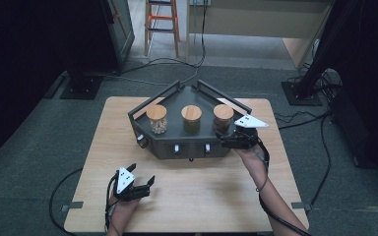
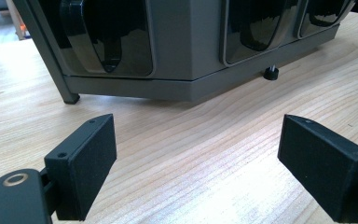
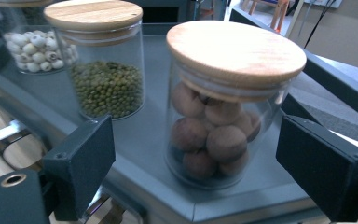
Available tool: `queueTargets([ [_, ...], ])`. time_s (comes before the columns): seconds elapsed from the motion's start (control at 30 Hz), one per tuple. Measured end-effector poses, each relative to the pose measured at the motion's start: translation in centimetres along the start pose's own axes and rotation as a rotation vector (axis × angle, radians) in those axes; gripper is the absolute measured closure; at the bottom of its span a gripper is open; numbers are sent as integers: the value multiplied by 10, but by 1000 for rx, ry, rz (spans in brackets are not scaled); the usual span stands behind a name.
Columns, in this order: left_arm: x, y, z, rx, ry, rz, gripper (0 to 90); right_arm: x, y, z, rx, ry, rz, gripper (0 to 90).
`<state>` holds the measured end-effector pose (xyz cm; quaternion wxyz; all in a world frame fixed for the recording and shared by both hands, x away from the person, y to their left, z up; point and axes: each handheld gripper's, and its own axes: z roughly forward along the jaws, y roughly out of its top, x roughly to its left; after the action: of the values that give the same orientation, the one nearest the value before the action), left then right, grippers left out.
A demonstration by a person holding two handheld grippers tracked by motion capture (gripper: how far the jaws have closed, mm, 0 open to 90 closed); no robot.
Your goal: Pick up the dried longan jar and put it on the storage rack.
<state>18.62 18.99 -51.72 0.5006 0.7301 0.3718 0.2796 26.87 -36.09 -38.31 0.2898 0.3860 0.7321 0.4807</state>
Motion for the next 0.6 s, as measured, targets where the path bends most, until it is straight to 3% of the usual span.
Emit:
queueTargets([
  [0.6, 0, 0, 0, 0, 1, 0, 114, 5, -25, -23, -38, 32, 29, 115],
])
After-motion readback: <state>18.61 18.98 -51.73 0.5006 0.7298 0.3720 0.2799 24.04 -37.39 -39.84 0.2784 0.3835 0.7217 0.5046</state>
